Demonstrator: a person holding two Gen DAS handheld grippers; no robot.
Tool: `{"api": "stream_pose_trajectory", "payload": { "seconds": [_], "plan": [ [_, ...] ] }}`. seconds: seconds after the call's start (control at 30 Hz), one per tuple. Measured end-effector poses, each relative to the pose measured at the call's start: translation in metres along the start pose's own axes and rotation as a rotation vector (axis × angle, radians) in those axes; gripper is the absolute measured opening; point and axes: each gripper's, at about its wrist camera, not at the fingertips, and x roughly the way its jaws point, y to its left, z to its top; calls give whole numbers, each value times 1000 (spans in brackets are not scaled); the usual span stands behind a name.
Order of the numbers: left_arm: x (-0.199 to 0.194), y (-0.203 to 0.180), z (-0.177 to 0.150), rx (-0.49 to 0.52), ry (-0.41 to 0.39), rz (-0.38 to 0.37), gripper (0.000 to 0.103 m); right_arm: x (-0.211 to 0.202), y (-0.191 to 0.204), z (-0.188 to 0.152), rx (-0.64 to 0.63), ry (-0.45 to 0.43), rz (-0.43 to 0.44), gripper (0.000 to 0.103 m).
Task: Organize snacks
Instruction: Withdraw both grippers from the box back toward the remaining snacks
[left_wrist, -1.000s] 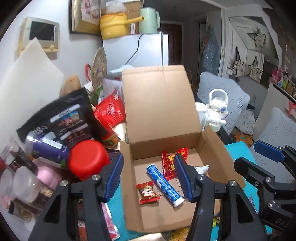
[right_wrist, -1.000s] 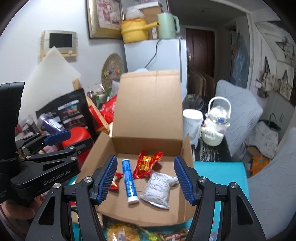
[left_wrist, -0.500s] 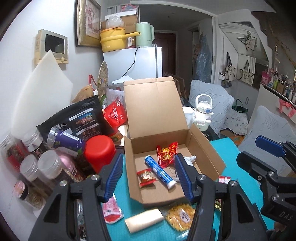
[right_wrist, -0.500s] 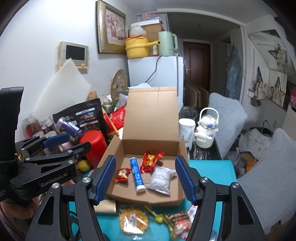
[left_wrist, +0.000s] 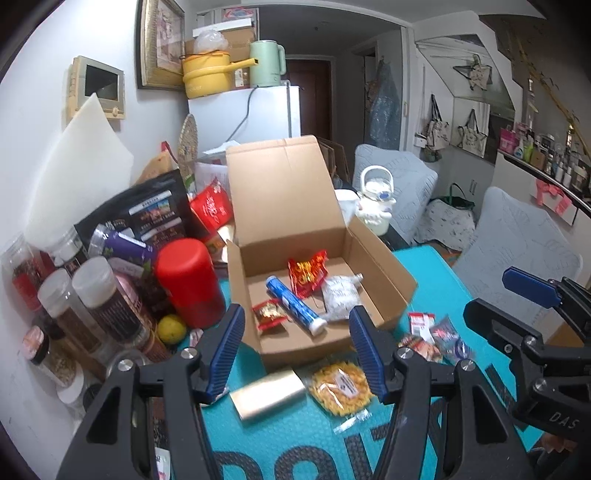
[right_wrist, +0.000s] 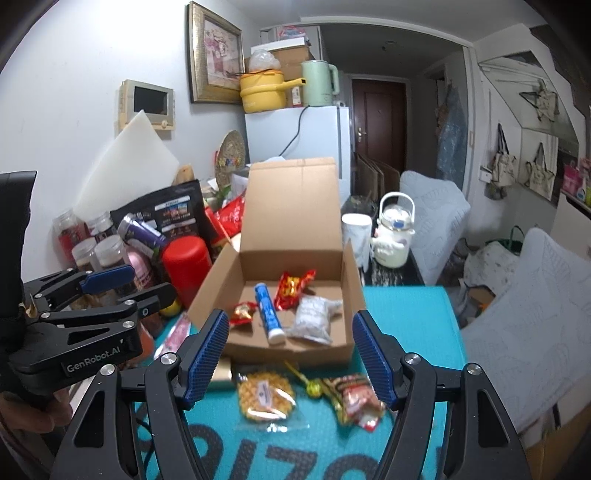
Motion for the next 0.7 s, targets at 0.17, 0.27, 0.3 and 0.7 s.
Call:
{"api": "stream_pose_trajectory", "payload": {
  "seconds": [0.17, 0.27, 0.3, 0.7],
  "plan": [
    [-3, -3, -18, 9, 9, -12, 58, 0, 1, -23, 5, 27, -5, 70],
    [-5, -3, -31, 9, 16, -22, 58, 4, 3, -35, 15, 50, 13, 70],
    [-5, -2, -35, 12, 19, -22, 58, 5, 4, -39, 17, 58, 19, 70],
    [14, 16, -75, 33, 96, -109, 58, 37, 25, -82, 47, 138, 113, 86]
  ]
}}
